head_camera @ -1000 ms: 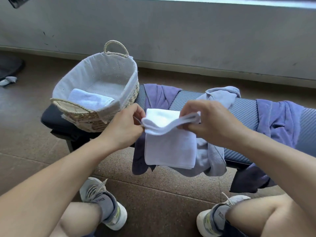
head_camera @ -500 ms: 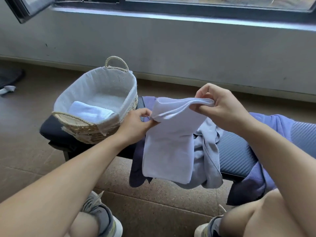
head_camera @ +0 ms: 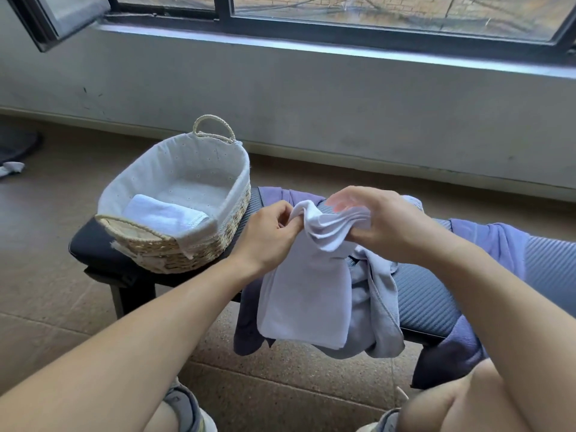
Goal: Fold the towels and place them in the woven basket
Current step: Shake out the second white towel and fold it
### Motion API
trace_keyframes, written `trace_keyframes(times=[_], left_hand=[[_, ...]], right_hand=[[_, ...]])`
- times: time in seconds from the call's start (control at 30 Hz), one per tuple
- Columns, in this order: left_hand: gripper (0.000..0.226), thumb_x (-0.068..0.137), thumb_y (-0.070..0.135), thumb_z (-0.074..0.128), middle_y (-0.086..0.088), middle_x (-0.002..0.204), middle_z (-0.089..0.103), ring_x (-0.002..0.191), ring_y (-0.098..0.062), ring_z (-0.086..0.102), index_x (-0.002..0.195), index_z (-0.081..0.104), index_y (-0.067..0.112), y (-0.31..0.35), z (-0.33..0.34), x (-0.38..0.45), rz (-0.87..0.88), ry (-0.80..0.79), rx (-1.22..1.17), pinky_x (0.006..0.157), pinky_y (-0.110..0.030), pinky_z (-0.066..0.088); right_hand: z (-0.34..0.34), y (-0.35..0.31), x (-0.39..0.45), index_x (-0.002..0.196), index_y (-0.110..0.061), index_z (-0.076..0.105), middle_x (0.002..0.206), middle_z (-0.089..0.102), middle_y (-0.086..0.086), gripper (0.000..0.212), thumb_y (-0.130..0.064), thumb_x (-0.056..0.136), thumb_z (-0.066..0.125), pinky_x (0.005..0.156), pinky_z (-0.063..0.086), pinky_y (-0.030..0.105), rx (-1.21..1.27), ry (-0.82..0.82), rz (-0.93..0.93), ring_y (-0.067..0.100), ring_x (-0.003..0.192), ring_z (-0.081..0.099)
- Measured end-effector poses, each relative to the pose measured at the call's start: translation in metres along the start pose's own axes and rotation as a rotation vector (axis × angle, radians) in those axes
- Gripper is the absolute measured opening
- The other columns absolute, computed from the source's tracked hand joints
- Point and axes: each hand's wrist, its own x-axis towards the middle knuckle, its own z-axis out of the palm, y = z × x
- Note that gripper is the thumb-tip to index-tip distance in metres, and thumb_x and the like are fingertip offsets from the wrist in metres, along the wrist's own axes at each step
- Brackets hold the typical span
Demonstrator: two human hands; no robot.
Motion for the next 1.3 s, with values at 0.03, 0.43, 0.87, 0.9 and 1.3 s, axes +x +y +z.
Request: trace_keyframes(times=[0.03, 0.43, 0.87, 0.9, 1.3], left_hand=[[0.041, 0.097, 0.049, 0.059, 0.011, 0.06, 0.052, 0.057, -0.01, 0.043, 0.072, 0.058, 0.016, 0.001, 0.001, 0.001, -0.017, 0.012, -0.014, 0.06, -0.033, 0.037], [0.025, 0.077, 0.039, 0.084, 0.006, 0.091, 0.076, 0.086, -0.013, 0.071, 0.09, 0.077, 0.018, -0.002, -0.006, -0.013, -0.27, -0.609, 0.358, 0.072, -0.026, 0.055], [0.038, 0.07, 0.033, 0.092, -0.016, 0.081, 0.07, 0.069, -0.021, 0.061, 0.089, 0.068, 0.01, 0.004, -0.066, 0.003, -0.454, -0.242, -0.274, 0.061, -0.03, 0.044], [0.036, 0.072, 0.022, 0.092, -0.02, 0.088, 0.071, 0.072, -0.022, 0.063, 0.094, 0.068, 0.007, -0.001, -0.061, 0.003, -0.462, -0.203, -0.287, 0.06, -0.03, 0.047], [0.027, 0.083, 0.028, 0.081, 0.005, 0.095, 0.063, 0.085, -0.009, 0.059, 0.103, 0.064, 0.023, -0.022, -0.021, 0.003, -0.309, -0.053, 0.081, 0.07, -0.025, 0.047]], right_hand=[[0.001, -0.001, 0.0, 0.11, -0.028, 0.069, 0.101, 0.071, -0.012, 0.023, -0.021, 0.089, 0.067, 0.077, 0.047, 0.021, 0.011, 0.001, -0.018, 0.011, 0.093, 0.063], [-0.021, 0.023, 0.003, 0.083, -0.017, 0.058, 0.075, 0.06, 0.002, 0.02, -0.031, 0.095, 0.052, 0.064, 0.038, 0.033, 0.269, 0.155, 0.358, 0.017, 0.069, 0.052], [-0.03, 0.074, -0.025, 0.098, -0.012, 0.072, 0.101, 0.076, 0.012, 0.026, -0.032, 0.101, 0.056, 0.078, 0.055, 0.036, 0.542, 0.146, 0.614, 0.02, 0.082, 0.07], [-0.026, 0.076, -0.026, 0.09, -0.015, 0.07, 0.095, 0.076, 0.007, 0.027, -0.032, 0.102, 0.052, 0.069, 0.052, 0.029, 0.388, 0.117, 0.612, 0.016, 0.077, 0.067], [-0.01, 0.097, -0.028, 0.092, -0.01, 0.066, 0.081, 0.07, 0.006, 0.043, -0.05, 0.1, 0.052, 0.049, 0.048, 0.024, 0.364, -0.071, 0.757, 0.019, 0.063, 0.067]])
